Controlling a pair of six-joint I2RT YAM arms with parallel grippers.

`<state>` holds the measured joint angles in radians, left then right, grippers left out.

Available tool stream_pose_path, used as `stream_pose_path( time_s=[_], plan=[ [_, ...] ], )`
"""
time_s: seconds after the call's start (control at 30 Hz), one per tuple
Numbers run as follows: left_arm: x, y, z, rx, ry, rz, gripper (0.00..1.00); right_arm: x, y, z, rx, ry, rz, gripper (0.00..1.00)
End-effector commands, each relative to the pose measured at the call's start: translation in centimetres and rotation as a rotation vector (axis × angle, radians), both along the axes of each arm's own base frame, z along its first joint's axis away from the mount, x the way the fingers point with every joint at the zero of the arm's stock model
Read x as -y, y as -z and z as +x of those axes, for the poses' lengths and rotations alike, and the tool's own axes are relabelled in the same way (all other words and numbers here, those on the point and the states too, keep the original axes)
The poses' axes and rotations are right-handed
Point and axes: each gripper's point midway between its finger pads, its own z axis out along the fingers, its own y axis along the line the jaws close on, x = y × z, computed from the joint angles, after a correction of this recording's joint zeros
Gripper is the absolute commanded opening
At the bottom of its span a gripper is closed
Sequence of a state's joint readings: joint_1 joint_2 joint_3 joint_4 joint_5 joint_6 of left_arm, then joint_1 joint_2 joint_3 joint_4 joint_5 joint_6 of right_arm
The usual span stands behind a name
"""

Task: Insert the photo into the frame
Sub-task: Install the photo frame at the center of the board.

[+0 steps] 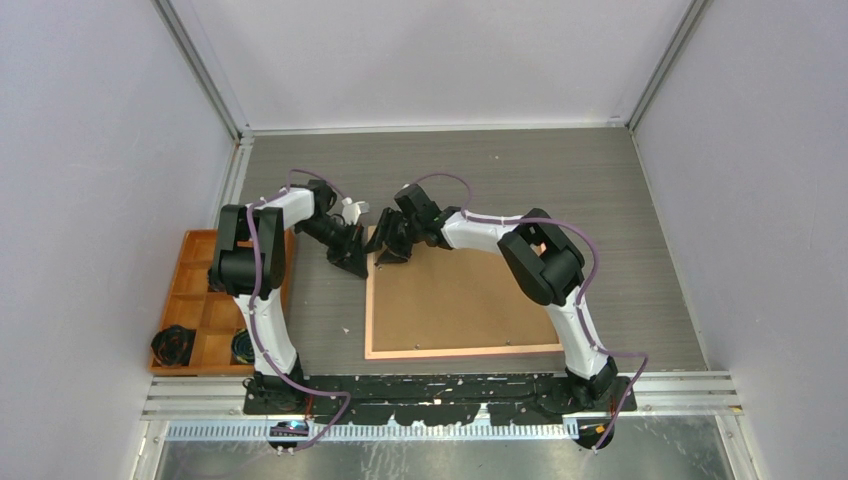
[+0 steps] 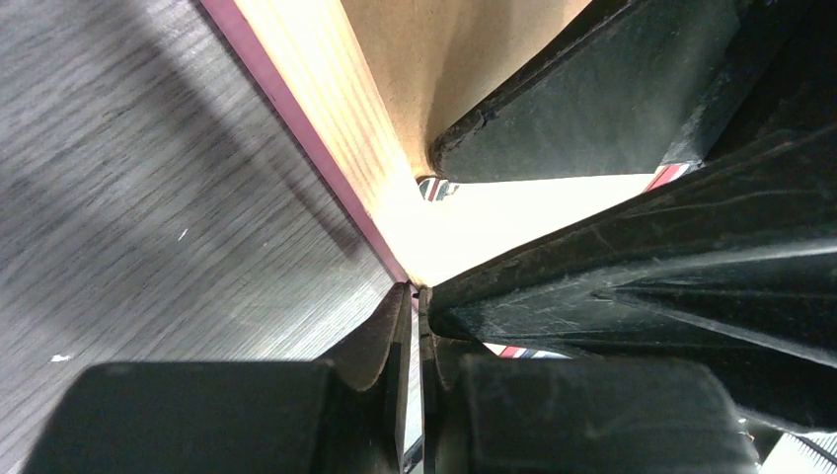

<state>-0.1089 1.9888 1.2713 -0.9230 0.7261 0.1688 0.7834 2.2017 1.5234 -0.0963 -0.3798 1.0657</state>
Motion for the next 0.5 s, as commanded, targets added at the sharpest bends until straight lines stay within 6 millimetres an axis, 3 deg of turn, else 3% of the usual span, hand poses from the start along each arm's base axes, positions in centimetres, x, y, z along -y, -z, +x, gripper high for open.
stream_pose_path(
  time_s=[0.0, 0.1, 0.47],
  plan=[
    [-0.9, 0.7, 0.6, 0.073, 0.037, 0.064, 0.08, -0.4, -3.1, 0.7, 0.054, -0.057, 0.053, 0.54],
    [-0.9, 0.5, 0.6, 0.073, 0.036, 0.063, 0.07, -0.1, -2.7, 1.0, 0.045, -0.055, 0.044, 0.54],
    [-0.8, 0.4, 0.7, 0.073, 0.033, 0.06, 0.07, -0.9, 0.2, -0.7, -0.007, -0.103, 0.017, 0.53]
  ],
)
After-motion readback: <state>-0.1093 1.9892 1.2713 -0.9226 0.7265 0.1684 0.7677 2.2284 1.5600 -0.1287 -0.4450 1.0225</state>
